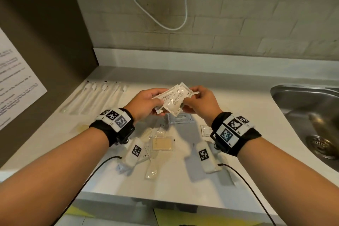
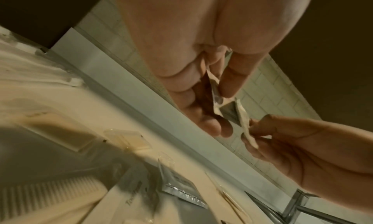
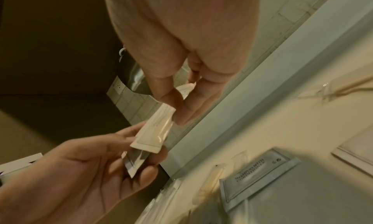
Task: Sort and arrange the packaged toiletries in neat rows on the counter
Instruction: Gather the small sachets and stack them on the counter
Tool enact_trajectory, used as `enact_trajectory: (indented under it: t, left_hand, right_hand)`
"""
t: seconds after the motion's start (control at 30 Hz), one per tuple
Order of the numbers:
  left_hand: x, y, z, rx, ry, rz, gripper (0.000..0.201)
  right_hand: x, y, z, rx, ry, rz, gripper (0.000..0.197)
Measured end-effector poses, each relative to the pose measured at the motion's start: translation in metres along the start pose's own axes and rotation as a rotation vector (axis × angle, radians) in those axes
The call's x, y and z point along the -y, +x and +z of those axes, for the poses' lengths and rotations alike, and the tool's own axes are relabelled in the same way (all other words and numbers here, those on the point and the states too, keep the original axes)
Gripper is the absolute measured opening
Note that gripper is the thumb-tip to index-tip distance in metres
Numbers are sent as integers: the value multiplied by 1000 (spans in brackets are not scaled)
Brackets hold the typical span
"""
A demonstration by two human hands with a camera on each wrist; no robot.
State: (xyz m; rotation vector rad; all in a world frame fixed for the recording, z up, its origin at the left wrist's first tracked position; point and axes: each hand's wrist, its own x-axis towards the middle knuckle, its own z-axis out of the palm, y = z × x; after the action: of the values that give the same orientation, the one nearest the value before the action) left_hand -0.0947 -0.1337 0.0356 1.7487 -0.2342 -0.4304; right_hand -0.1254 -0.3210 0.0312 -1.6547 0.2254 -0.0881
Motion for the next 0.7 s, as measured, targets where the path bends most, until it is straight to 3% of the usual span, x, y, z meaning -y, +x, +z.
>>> enact_trajectory:
  t: [0.23, 0.3, 0.4, 0.6, 0.7]
  left_hand:
    - [-10, -11, 17, -15, -91, 19, 35]
    - [-11, -11, 20, -26, -62, 26, 42]
    - [-5, -10, 22, -75, -23, 42, 34]
    - [5, -11, 12, -107, -19, 3, 46]
    - [9, -14, -2, -137, -4, -14, 45]
  right_hand:
    - [-5, 3, -2, -45, 44, 32, 26]
    - [-5, 3, -4, -42, -21, 22, 25]
    - [-9, 4, -3, -30, -136, 11, 25]
    - [-16, 11, -6, 125, -153, 86, 46]
    - [-23, 24, -9, 83, -428, 36, 71]
